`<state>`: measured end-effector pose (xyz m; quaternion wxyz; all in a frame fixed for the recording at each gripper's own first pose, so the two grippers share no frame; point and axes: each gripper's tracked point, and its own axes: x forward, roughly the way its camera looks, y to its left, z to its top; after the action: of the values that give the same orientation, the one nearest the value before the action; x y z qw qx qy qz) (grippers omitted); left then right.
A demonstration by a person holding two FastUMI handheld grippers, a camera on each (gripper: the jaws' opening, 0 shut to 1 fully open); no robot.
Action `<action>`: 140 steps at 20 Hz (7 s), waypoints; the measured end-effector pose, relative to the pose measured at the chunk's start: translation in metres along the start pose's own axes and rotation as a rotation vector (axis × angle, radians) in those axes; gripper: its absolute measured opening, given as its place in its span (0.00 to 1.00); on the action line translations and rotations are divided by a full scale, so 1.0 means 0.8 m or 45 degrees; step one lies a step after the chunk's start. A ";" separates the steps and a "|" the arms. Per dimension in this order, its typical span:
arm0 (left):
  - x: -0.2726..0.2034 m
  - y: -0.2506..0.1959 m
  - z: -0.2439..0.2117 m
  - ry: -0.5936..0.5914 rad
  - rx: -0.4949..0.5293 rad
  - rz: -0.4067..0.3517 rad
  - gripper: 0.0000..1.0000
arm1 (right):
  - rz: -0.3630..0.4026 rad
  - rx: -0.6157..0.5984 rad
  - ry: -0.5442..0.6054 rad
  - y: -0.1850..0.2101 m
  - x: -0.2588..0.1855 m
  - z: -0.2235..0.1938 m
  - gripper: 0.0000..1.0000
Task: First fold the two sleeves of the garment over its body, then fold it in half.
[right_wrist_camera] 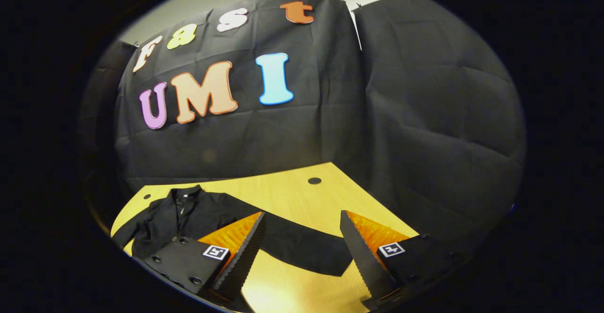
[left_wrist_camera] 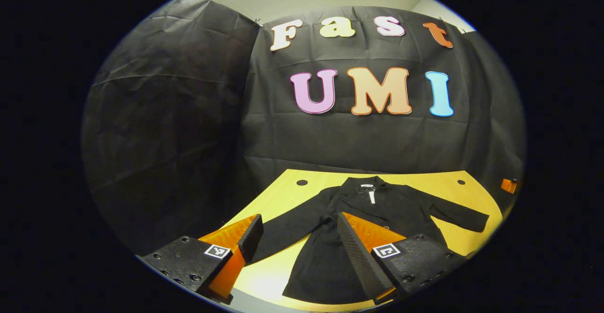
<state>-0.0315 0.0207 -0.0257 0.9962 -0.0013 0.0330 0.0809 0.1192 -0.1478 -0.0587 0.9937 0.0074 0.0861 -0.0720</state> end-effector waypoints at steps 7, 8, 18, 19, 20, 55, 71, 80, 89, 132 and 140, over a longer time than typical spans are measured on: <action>-0.008 0.005 -0.002 0.012 0.011 0.074 0.93 | -0.081 -0.077 0.261 -0.042 0.084 -0.082 0.99; -0.009 0.004 -0.002 0.017 0.012 0.080 0.94 | -0.088 -0.061 0.292 -0.044 0.093 -0.091 0.96; -0.020 0.011 -0.012 0.071 0.030 0.146 0.98 | -0.118 -0.030 0.497 -0.064 0.145 -0.150 0.97; -0.020 0.012 -0.014 0.073 0.029 0.150 0.98 | -0.126 -0.031 0.512 -0.068 0.146 -0.156 1.00; -0.020 0.014 -0.014 0.075 0.029 0.155 0.98 | -0.128 -0.033 0.525 -0.069 0.147 -0.160 1.00; -0.030 -0.004 -0.030 0.067 -0.040 0.156 0.99 | -0.009 -0.214 0.523 -0.039 0.139 -0.171 0.03; 0.016 -0.001 -0.019 0.084 -0.062 0.064 0.99 | 0.087 -0.213 0.242 0.025 0.104 -0.032 0.02; 0.039 0.044 -0.020 0.097 -0.055 0.033 0.94 | 0.236 -0.261 0.142 0.170 0.104 0.003 0.02; 0.052 0.087 -0.037 0.150 -0.084 0.047 0.95 | 0.442 -0.212 0.140 0.332 0.092 -0.005 0.02; 0.096 0.220 -0.204 0.524 -0.245 0.194 0.97 | 0.831 -0.345 0.520 0.614 0.047 -0.197 0.92; 0.107 0.242 -0.250 0.607 -0.254 0.258 0.98 | 0.843 -0.296 0.389 0.572 0.014 -0.121 0.97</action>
<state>0.0083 0.2242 -0.2300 0.9421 -0.1150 0.2582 0.1806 0.1794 0.3059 -0.1548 0.9331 -0.0672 0.2336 0.2651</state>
